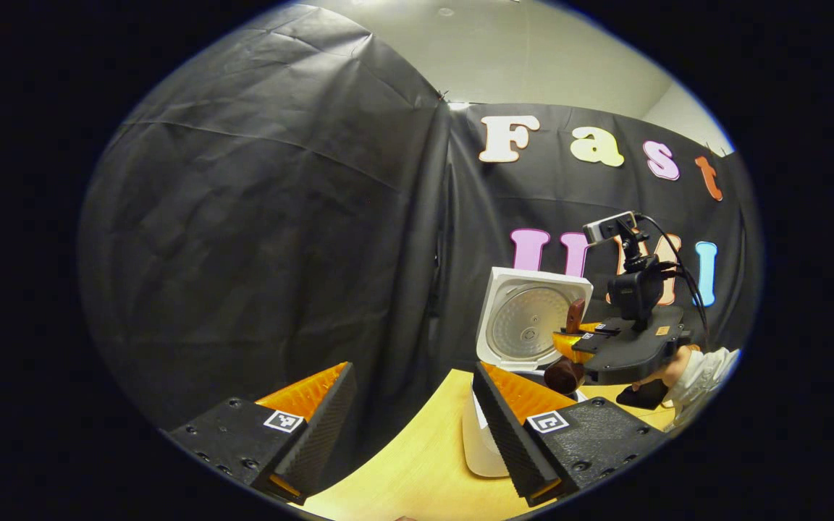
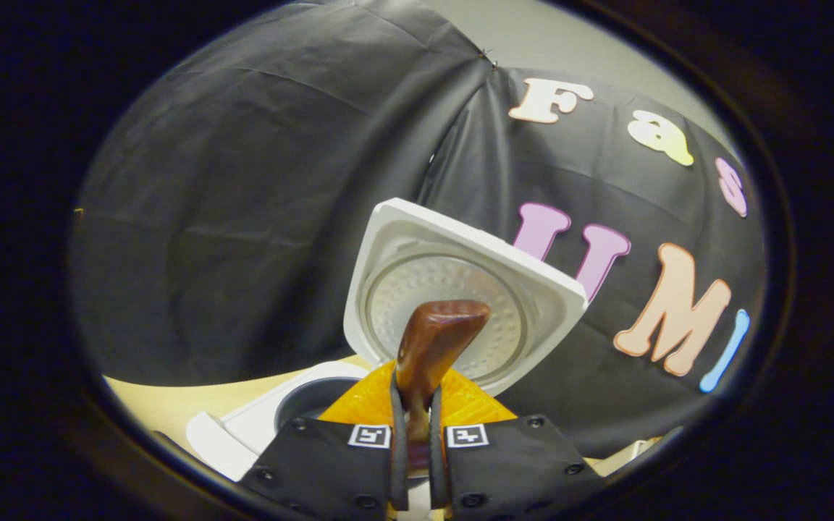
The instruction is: Close the left gripper, press the button to open the rice cooker; take a wooden spoon from the chopstick holder with the right hand, scoop a spoonful of rice and pour it into the rice cooker, then put the wooden spoon back into the chopstick holder.
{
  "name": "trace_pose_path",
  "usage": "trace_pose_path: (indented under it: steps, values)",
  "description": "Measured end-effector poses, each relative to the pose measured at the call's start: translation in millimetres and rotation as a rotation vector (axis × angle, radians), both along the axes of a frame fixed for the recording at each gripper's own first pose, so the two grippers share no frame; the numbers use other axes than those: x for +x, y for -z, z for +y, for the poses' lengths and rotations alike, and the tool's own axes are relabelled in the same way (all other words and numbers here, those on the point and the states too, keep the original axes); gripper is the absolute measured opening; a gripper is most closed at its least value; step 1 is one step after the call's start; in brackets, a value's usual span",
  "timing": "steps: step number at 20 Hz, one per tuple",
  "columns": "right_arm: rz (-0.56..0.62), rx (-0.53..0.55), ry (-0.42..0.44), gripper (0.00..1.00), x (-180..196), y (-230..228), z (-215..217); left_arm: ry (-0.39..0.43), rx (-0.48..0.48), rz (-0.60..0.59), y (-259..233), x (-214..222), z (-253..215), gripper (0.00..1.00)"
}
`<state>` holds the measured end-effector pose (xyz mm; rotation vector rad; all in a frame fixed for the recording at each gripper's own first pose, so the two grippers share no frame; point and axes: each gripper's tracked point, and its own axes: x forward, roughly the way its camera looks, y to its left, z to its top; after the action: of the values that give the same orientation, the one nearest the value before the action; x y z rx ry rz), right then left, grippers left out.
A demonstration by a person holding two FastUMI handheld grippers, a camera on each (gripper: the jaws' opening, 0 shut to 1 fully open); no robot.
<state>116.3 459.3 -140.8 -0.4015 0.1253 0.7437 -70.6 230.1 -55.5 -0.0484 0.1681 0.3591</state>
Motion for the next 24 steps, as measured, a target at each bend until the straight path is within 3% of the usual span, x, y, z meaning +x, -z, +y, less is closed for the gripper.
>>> trace_pose_path:
  steps: [5,13,24]
  values:
    - [0.173,0.179,0.026,0.13,1,-35,-23,0.031,0.011,-0.016,-9,6,-17,0.94]
    - [0.256,0.305,0.139,0.14,18,-75,-127,0.118,0.014,-0.045,-18,34,-63,0.95]
    - [0.223,0.310,0.415,0.12,38,-72,-323,0.269,-0.003,-0.071,-20,79,-147,0.95]
